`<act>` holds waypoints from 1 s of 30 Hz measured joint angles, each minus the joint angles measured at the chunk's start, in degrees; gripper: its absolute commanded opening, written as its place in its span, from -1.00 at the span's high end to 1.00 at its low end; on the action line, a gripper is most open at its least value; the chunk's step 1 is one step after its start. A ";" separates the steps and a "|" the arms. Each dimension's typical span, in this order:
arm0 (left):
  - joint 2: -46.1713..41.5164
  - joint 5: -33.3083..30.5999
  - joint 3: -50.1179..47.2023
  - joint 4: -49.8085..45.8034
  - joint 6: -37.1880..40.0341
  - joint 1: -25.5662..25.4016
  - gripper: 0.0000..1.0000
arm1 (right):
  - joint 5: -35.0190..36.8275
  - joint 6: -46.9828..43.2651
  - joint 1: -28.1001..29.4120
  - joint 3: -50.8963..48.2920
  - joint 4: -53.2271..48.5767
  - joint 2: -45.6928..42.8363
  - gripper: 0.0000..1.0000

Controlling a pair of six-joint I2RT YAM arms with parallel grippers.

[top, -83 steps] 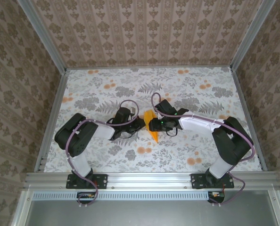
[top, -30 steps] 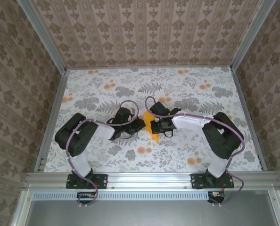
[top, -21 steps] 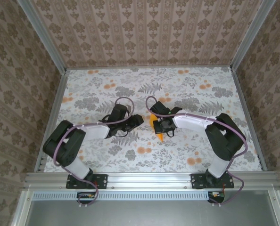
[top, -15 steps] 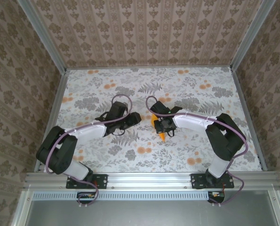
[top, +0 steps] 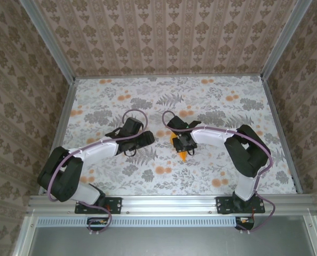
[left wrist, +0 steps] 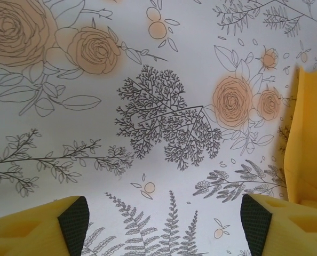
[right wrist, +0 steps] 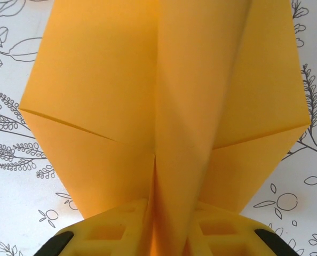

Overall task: Fold a paper plane with a square sheet of paper (pick it up from the middle)
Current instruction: Move a paper plane to the center of the table.

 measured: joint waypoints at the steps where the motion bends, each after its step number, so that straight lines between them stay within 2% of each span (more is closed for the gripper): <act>1: -0.07 -0.24 0.09 -0.39 0.11 0.00 -0.65 | 0.00 0.13 0.00 0.00 0.00 0.11 0.57; 11: -3.04 -3.96 0.59 -4.98 1.77 0.00 -1.00 | 2.19 1.64 0.28 1.14 -0.28 0.92 0.74; 17: -4.22 -6.86 2.19 -8.20 2.47 0.13 -1.00 | 4.15 0.96 -0.04 7.02 -1.62 1.36 0.77; 24: -5.95 -8.33 2.32 -10.51 3.08 1.20 -1.00 | 5.35 0.00 -1.75 15.72 -1.57 8.20 0.83; 30: -6.56 -8.39 2.32 -11.45 3.08 1.75 -1.00 | 5.95 -0.07 -2.80 17.86 -1.62 12.35 0.82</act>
